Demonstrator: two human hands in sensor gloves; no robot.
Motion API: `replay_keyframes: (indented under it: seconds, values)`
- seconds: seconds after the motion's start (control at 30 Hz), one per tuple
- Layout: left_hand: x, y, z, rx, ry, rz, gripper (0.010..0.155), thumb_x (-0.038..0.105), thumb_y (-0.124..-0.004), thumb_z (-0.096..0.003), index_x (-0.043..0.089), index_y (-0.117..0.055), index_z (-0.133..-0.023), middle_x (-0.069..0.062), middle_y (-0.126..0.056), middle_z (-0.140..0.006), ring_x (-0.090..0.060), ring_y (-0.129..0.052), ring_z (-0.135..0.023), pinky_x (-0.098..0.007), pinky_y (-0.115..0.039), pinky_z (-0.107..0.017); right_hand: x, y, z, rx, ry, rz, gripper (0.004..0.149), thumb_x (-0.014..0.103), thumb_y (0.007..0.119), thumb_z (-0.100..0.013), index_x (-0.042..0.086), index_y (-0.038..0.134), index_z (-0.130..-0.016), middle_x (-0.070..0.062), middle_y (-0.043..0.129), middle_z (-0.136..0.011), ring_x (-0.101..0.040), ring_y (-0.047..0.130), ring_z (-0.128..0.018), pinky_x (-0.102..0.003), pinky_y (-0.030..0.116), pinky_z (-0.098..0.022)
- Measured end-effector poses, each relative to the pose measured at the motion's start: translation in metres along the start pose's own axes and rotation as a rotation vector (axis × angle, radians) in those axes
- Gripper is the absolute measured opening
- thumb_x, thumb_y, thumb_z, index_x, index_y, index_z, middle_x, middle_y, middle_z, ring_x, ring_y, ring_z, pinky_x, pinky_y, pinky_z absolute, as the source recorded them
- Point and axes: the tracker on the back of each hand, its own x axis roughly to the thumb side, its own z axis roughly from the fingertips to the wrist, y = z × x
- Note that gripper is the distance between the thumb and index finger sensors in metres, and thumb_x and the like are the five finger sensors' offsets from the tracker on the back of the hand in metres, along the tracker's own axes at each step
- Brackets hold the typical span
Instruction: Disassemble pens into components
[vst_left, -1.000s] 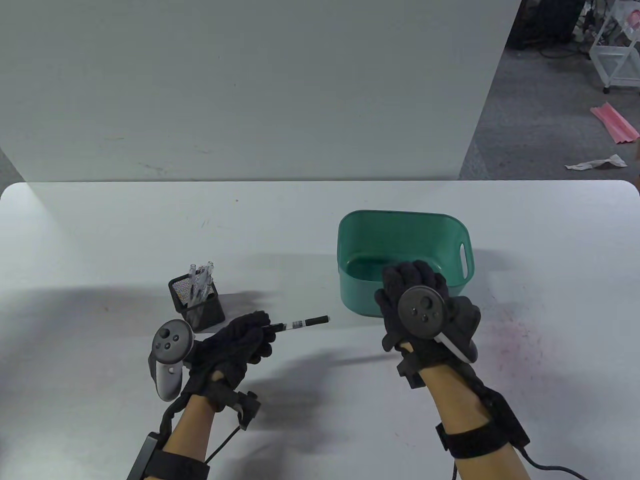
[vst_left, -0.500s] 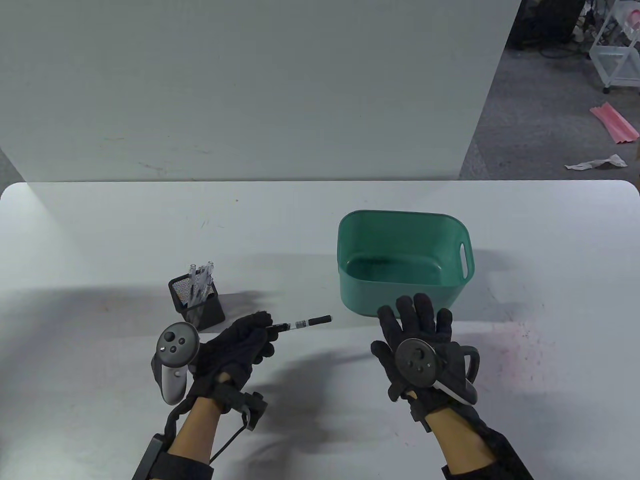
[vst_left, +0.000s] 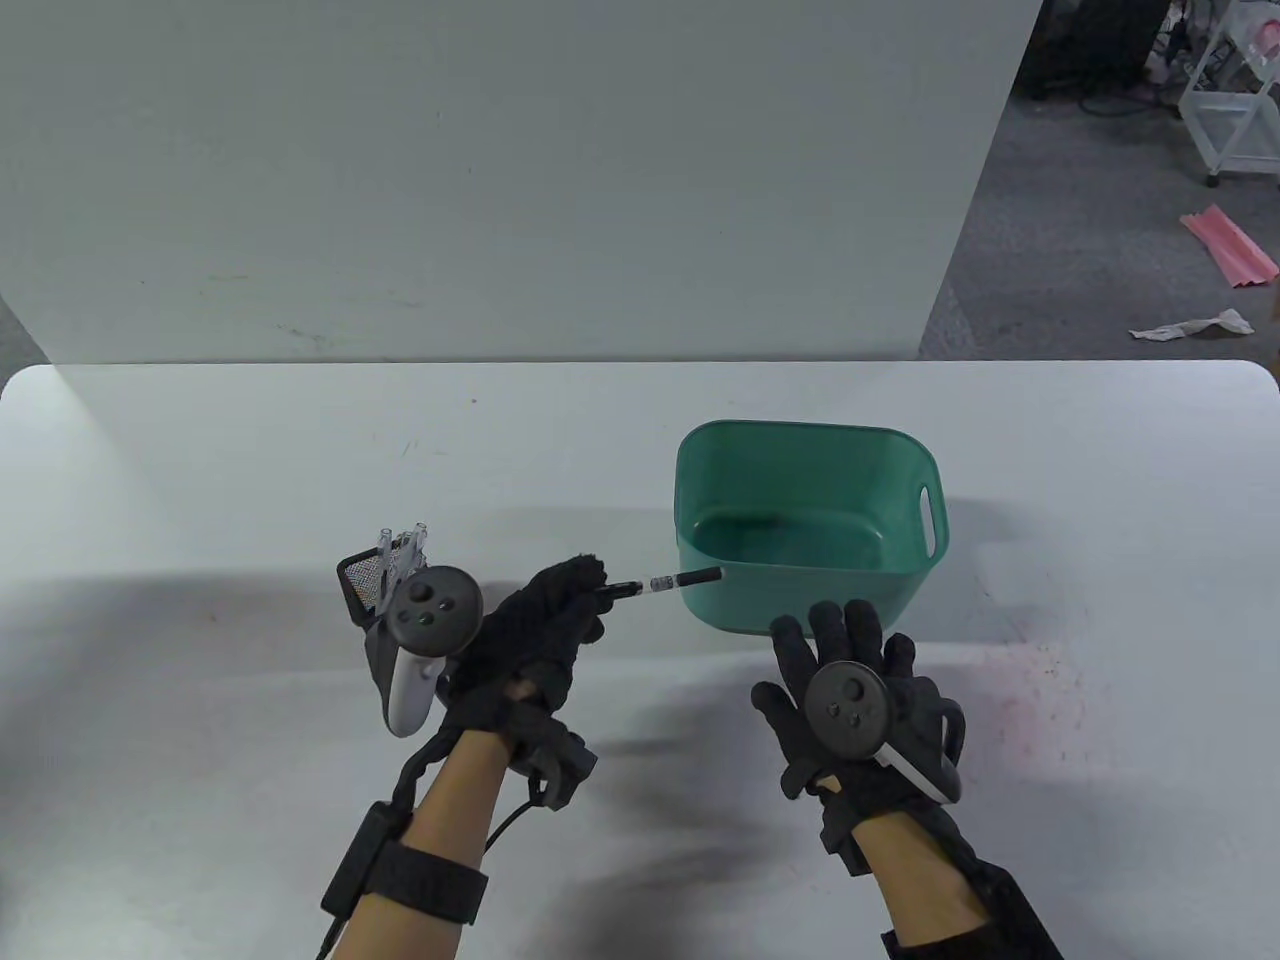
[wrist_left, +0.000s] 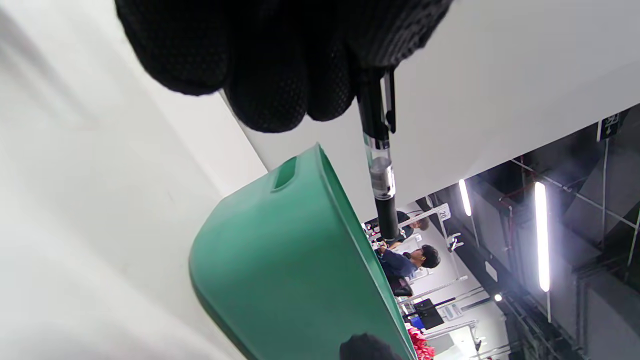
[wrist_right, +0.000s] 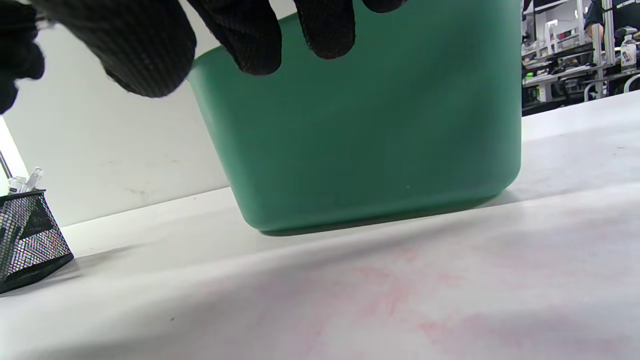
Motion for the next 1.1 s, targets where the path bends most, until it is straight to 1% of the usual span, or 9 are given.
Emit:
replay_keyframes:
  seconds: [0.07,0.17,0.3,0.4,0.53,0.7,0.8,0.9,1.1]
  values:
    - [0.014,-0.002,-0.010,-0.020,0.012,-0.016,0.044,0.038,-0.069,-0.0580,0.040,-0.064,-0.102,0.005,-0.081,-0.104,-0.021,-0.096,-0.084,-0.048,-0.081,-0.062,-0.002,0.000,0.000,0.001,0.007,-0.005,0.065,0.054,0.066,-0.057,0.025,0.046,-0.111,-0.018,0.034,-0.118,-0.045,0.019,-0.106,-0.072,0.020,-0.069]
    - [0.032,-0.006,-0.023,-0.028,0.019,-0.114,0.044,0.039,-0.067,-0.0592,0.041,-0.061,-0.103,0.006,-0.079,-0.106,-0.019,-0.094,-0.086,-0.046,-0.081,-0.064,-0.003,0.001,0.000,0.017,0.018,-0.011,0.065,0.053,0.066,-0.057,0.025,0.046,-0.111,-0.018,0.034,-0.118,-0.046,0.019,-0.105,-0.072,0.019,-0.069]
    - [0.056,-0.021,-0.041,-0.016,0.024,-0.274,0.044,0.039,-0.066,-0.0595,0.042,-0.060,-0.103,0.007,-0.077,-0.107,-0.018,-0.092,-0.089,-0.045,-0.080,-0.065,-0.003,0.001,0.000,0.026,0.017,-0.014,0.065,0.053,0.066,-0.057,0.025,0.045,-0.111,-0.019,0.034,-0.118,-0.046,0.019,-0.105,-0.072,0.020,-0.069]
    - [0.067,-0.034,-0.053,-0.014,0.025,-0.387,0.044,0.038,-0.066,-0.0598,0.043,-0.059,-0.104,0.006,-0.076,-0.108,-0.018,-0.091,-0.090,-0.045,-0.080,-0.066,-0.003,0.000,0.001,0.026,0.017,-0.023,0.065,0.053,0.066,-0.057,0.024,0.045,-0.111,-0.019,0.034,-0.118,-0.046,0.019,-0.105,-0.072,0.020,-0.069]
    - [0.075,-0.054,-0.061,0.023,-0.006,-0.566,0.044,0.038,-0.066,-0.0597,0.043,-0.061,-0.103,0.005,-0.077,-0.107,-0.018,-0.091,-0.088,-0.044,-0.080,-0.065,-0.006,0.001,0.000,0.040,0.016,-0.028,0.065,0.053,0.066,-0.057,0.024,0.045,-0.111,-0.019,0.034,-0.118,-0.046,0.019,-0.105,-0.072,0.020,-0.069]
    - [0.083,-0.074,-0.066,0.034,-0.028,-0.689,0.043,0.038,-0.067,-0.0597,0.044,-0.062,-0.102,0.003,-0.074,-0.107,-0.019,-0.088,-0.088,-0.044,-0.079,-0.067,-0.008,0.003,0.000,0.062,0.025,-0.053,0.065,0.053,0.065,-0.057,0.023,0.046,-0.111,-0.019,0.035,-0.117,-0.046,0.019,-0.105,-0.072,0.020,-0.069]
    - [0.083,-0.080,-0.071,0.049,-0.037,-0.733,0.042,0.038,-0.068,-0.0591,0.044,-0.065,-0.101,0.003,-0.074,-0.107,-0.019,-0.087,-0.088,-0.045,-0.078,-0.067,-0.007,0.003,0.000,0.063,0.022,-0.052,0.064,0.053,0.065,-0.057,0.024,0.046,-0.111,-0.019,0.035,-0.117,-0.046,0.019,-0.105,-0.072,0.021,-0.069]
    - [0.079,-0.082,-0.076,0.025,-0.025,-0.745,0.043,0.038,-0.069,-0.0594,0.045,-0.065,-0.101,0.005,-0.073,-0.108,-0.019,-0.087,-0.089,-0.045,-0.078,-0.067,-0.008,0.004,0.000,0.061,0.025,-0.058,0.064,0.053,0.065,-0.057,0.023,0.046,-0.111,-0.020,0.036,-0.117,-0.046,0.019,-0.105,-0.072,0.021,-0.069]
    - [0.078,-0.088,-0.086,0.002,-0.018,-0.855,0.043,0.041,-0.071,-0.0591,0.046,-0.066,-0.101,0.007,-0.080,-0.105,-0.016,-0.094,-0.083,-0.045,-0.082,-0.064,-0.009,0.006,-0.001,0.083,0.034,-0.069,0.064,0.053,0.065,-0.057,0.023,0.047,-0.111,-0.020,0.037,-0.117,-0.047,0.020,-0.104,-0.072,0.022,-0.069]
